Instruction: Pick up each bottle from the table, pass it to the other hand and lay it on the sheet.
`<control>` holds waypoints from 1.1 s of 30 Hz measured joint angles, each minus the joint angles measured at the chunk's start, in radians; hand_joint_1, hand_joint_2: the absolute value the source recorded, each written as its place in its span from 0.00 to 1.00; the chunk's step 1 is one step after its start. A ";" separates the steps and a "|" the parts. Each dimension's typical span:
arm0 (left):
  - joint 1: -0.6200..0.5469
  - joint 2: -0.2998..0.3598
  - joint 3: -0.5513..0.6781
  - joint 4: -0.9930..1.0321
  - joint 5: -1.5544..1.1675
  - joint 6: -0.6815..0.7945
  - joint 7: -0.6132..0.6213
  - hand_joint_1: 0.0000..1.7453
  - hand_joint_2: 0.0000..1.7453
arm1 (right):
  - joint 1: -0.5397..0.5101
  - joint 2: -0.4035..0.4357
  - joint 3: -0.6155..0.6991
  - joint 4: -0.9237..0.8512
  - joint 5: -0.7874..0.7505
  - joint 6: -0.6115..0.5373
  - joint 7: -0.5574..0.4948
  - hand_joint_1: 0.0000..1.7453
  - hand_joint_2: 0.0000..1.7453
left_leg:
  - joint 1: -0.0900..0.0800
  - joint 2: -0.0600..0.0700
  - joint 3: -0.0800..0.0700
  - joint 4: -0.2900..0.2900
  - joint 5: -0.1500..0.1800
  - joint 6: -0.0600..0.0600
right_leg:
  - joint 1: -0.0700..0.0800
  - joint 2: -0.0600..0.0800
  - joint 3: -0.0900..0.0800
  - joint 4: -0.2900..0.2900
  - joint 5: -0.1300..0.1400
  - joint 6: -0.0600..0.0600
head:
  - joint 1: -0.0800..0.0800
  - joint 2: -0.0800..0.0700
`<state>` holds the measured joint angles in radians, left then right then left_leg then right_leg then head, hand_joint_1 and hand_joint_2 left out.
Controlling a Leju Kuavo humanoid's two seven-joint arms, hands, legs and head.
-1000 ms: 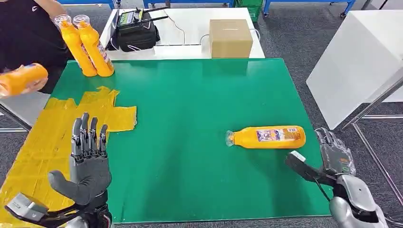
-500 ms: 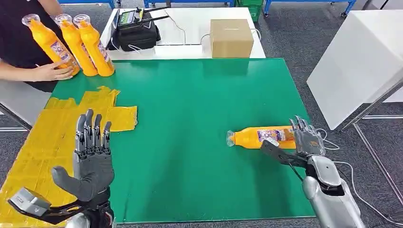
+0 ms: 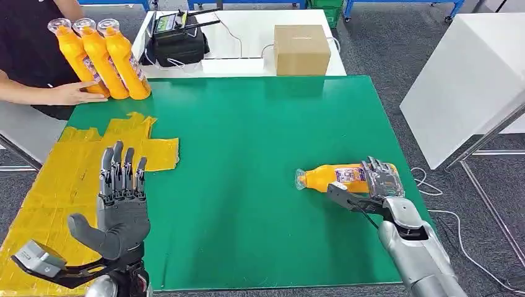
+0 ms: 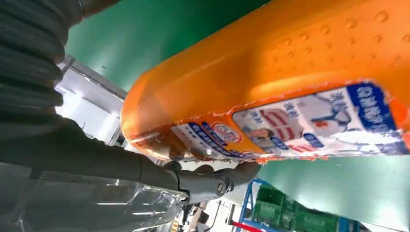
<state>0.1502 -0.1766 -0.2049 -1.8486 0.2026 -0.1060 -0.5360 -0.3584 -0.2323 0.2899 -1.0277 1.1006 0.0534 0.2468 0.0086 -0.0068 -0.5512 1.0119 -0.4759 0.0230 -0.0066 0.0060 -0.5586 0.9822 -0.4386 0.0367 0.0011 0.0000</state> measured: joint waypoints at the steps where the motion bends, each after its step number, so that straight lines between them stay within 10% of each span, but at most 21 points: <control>1: 0.000 0.000 0.000 0.000 0.000 0.000 0.000 0.00 0.00 | -0.004 0.001 0.001 0.006 0.000 0.000 0.000 0.00 1.00 | 0.000 0.000 0.000 0.000 0.000 0.000 | 0.000 0.000 0.000 0.000 0.000 0.000 | 0.000 0.000; 19: -0.003 0.000 0.000 0.007 0.004 -0.002 0.001 0.00 0.00 | -0.042 0.007 0.021 0.062 0.018 0.012 0.005 0.00 1.00 | 0.000 0.001 0.001 0.000 0.000 0.000 | 0.000 0.000 0.001 0.000 0.000 0.000 | 0.000 0.000; 20: -0.006 0.000 0.000 0.009 0.006 -0.003 0.002 0.00 0.00 | -0.053 0.009 0.025 0.081 0.028 0.016 0.005 0.40 1.00 | 0.000 0.002 0.001 0.000 0.000 0.000 | 0.000 0.000 0.001 0.000 0.000 0.000 | 0.000 0.000; 21: -0.010 0.000 0.000 0.011 0.011 -0.005 0.003 0.00 0.00 | -0.067 0.011 0.029 0.102 0.037 0.018 0.004 1.00 1.00 | 0.000 0.002 0.002 0.000 0.000 0.000 | 0.000 0.000 0.001 0.000 0.000 0.000 | 0.000 0.000; 33: -0.046 0.011 -0.004 0.046 0.038 -0.013 -0.001 0.00 0.00 | -0.240 0.030 0.093 0.372 0.028 0.139 -0.079 1.00 1.00 | 0.000 0.002 0.010 0.000 0.000 0.000 | 0.000 0.001 0.008 -0.001 0.000 0.000 | 0.000 0.000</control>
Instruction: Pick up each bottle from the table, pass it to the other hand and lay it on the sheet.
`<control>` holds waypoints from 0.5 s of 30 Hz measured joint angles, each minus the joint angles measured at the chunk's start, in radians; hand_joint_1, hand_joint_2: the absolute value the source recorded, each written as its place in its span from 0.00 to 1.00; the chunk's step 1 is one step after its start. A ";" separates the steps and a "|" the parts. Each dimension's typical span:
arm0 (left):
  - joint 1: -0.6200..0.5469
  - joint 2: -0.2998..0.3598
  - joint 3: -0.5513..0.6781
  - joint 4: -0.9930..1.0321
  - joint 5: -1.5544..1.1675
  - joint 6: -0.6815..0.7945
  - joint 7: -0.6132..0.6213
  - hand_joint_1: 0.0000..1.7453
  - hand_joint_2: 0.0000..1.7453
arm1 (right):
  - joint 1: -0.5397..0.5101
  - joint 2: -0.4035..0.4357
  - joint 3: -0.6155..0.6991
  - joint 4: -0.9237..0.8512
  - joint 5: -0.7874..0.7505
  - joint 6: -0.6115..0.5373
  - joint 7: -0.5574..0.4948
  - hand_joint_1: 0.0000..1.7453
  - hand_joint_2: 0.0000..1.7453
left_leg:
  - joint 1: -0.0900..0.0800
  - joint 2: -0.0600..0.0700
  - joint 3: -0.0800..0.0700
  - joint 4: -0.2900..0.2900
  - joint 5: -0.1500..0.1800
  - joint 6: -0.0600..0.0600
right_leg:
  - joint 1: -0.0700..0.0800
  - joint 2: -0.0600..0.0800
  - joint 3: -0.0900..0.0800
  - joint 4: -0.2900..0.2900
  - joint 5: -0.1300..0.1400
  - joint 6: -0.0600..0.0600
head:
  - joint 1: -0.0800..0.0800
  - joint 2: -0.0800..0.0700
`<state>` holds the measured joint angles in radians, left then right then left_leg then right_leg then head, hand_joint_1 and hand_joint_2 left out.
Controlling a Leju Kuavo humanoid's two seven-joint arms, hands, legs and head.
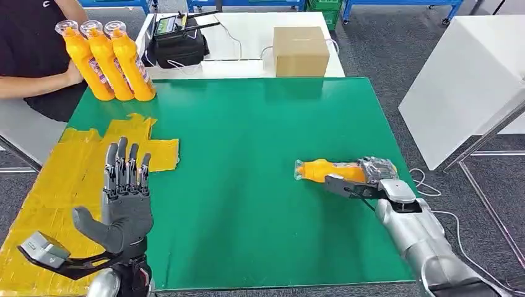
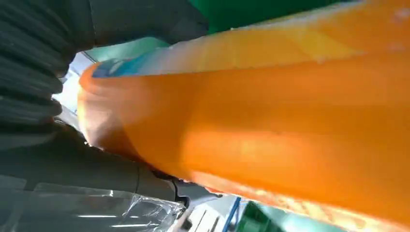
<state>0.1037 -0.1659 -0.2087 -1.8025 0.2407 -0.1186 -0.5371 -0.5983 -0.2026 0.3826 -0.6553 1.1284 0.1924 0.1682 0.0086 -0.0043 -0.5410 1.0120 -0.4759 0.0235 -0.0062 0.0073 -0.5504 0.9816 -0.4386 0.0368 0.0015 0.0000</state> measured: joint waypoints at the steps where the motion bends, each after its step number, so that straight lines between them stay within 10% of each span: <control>1: -0.003 0.001 0.000 0.003 0.005 -0.002 -0.002 0.00 0.00 | -0.008 -0.002 0.007 0.010 -0.005 0.019 -0.004 1.00 1.00 | 0.000 -0.001 0.001 0.000 0.000 0.000 | 0.000 0.000 0.001 0.000 0.000 0.000 | 0.001 0.000; 15: -0.016 0.013 -0.002 0.040 0.023 -0.009 -0.010 0.00 0.00 | -0.047 -0.012 0.069 0.067 -0.103 0.078 -0.057 1.00 1.00 | 0.001 0.000 0.015 0.000 -0.003 0.000 | 0.002 0.000 0.015 -0.002 -0.001 0.000 | 0.000 0.000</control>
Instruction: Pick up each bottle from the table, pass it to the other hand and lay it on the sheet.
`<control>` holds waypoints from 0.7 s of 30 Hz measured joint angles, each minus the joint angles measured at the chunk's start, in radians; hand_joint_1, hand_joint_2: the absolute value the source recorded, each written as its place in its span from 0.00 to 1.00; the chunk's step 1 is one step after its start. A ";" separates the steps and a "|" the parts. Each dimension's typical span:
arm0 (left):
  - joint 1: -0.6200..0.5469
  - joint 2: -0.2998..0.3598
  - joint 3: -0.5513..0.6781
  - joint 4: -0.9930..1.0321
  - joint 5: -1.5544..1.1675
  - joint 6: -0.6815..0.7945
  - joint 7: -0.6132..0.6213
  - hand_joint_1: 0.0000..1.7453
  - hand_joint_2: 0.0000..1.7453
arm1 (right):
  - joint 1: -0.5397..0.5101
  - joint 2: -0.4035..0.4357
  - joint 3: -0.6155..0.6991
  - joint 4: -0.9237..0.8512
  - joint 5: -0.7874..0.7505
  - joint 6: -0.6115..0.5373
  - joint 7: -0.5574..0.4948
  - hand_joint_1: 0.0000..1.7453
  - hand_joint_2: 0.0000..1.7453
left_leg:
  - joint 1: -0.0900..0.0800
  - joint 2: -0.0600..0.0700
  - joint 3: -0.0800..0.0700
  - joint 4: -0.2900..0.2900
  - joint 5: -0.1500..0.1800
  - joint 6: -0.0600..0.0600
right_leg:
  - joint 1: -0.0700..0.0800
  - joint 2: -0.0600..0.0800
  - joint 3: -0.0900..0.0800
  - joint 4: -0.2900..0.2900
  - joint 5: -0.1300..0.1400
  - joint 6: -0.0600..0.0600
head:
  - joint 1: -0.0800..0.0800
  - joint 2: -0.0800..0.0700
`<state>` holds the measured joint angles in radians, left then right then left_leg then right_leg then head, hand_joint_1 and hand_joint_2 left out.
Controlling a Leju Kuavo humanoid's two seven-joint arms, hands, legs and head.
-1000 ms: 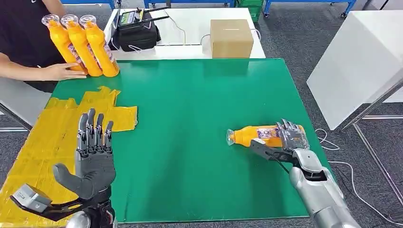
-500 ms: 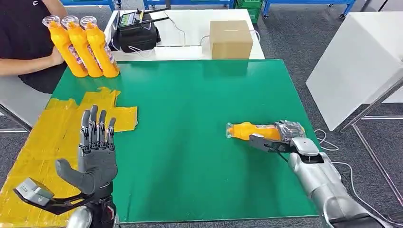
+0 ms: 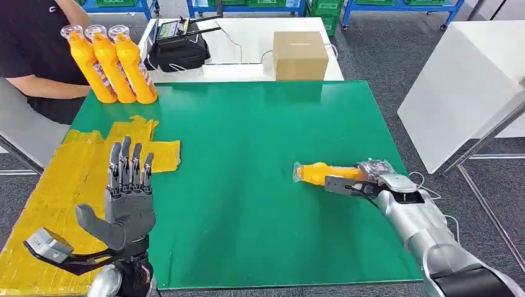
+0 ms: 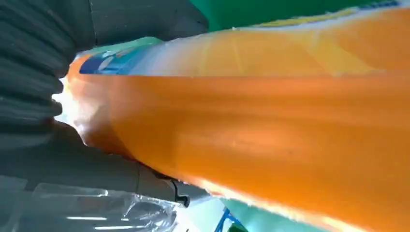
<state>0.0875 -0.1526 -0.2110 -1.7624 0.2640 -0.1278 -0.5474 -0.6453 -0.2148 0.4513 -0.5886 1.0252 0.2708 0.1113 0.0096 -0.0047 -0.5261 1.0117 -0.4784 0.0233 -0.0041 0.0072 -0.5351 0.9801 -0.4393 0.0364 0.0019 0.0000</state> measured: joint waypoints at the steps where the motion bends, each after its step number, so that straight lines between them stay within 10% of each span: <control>1: 0.002 0.002 0.000 0.003 -0.007 0.009 0.004 0.00 0.00 | 0.006 0.000 -0.003 -0.011 -0.052 -0.015 -0.023 1.00 1.00 | 0.000 0.000 0.000 0.000 0.000 0.000 | 0.000 0.000 0.001 0.000 0.000 0.000 | 0.000 0.000; 2: 0.003 0.003 0.000 0.005 -0.012 0.014 0.010 0.00 1.00 | 0.015 0.000 -0.006 -0.027 -0.108 -0.032 -0.041 1.00 1.00 | 0.001 0.001 0.000 0.000 0.000 0.000 | 0.000 0.000 0.002 0.000 0.001 0.000 | 0.000 0.000; 9: 0.042 0.010 0.003 0.018 -0.002 0.021 0.041 0.00 1.00 | 0.238 0.041 -0.014 -0.429 -0.474 -0.215 -0.087 1.00 1.00 | 0.001 0.001 -0.009 0.000 0.001 -0.001 | 0.001 0.003 -0.008 0.002 0.001 0.000 | 0.000 0.000; 21: 0.095 0.010 0.023 0.027 0.005 -0.007 0.032 0.00 1.00 | 0.412 0.084 0.078 -0.847 -0.522 -0.299 -0.121 1.00 1.00 | 0.001 0.001 -0.021 0.000 0.001 -0.001 | -0.001 0.002 -0.021 0.002 0.000 0.000 | 0.000 0.000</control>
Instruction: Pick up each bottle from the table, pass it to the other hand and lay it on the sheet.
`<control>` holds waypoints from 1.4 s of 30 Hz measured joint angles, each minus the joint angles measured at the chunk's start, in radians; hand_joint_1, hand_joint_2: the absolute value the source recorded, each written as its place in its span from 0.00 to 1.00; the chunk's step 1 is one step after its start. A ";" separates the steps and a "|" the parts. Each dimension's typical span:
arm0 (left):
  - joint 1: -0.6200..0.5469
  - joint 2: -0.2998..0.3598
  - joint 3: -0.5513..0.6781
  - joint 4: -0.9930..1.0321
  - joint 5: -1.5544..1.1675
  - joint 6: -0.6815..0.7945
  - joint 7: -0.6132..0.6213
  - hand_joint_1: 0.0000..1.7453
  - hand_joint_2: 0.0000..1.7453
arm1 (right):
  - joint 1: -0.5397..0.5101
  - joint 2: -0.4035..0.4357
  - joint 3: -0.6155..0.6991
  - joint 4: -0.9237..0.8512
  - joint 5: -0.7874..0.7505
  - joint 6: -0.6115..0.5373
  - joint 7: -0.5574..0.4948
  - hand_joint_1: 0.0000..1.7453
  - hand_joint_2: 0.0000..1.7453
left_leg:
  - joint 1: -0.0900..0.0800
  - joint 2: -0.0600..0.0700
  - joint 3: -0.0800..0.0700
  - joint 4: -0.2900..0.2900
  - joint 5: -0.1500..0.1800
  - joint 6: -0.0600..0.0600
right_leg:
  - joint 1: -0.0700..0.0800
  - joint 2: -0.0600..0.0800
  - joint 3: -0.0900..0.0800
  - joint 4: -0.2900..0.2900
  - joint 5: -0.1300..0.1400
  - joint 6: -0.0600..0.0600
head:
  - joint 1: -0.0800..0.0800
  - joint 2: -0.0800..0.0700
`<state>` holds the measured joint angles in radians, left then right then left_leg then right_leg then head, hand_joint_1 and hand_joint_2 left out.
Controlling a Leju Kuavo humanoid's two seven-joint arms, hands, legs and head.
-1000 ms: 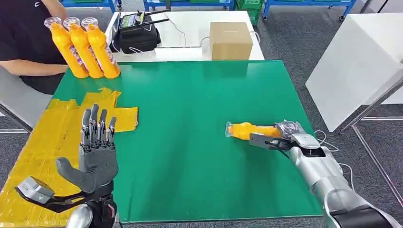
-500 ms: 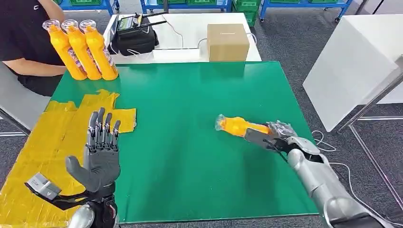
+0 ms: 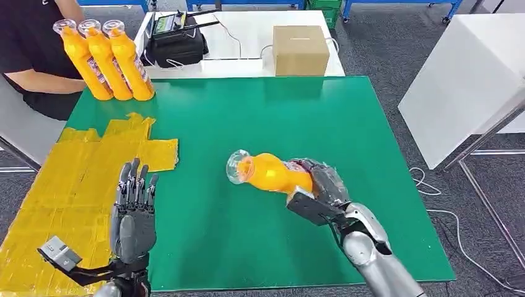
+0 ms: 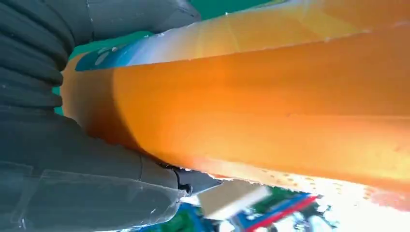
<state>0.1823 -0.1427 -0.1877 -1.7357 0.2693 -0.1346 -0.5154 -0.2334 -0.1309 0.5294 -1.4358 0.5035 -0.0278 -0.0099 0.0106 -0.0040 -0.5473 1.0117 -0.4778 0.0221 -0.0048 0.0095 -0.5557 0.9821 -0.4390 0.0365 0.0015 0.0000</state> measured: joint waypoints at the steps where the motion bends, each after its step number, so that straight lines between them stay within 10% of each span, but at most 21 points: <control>1: 0.001 0.000 0.000 0.000 0.000 -0.002 0.000 0.00 1.00 | 0.004 0.006 0.012 -0.012 0.004 -0.002 0.000 1.00 1.00 | 0.000 0.000 0.000 0.000 0.000 0.000 | 0.000 0.000 0.000 0.000 0.000 0.000 | 0.000 0.000; 42: -0.015 0.010 -0.081 0.000 -0.133 -0.091 -0.082 0.00 1.00 | -0.127 0.177 0.229 0.082 -0.052 0.020 0.042 1.00 1.00 | 0.000 0.000 -0.002 0.000 0.000 0.000 | 0.001 0.000 -0.001 0.000 0.000 0.000 | 0.000 0.000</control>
<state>0.1670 -0.1324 -0.2682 -1.7361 0.1365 -0.2258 -0.5970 -0.3602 0.0461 0.7583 -1.3543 0.4520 -0.0077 0.0317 0.0109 -0.0043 -0.5493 1.0117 -0.4776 0.0220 -0.0043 0.0091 -0.5572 0.9825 -0.4390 0.0365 0.0015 0.0000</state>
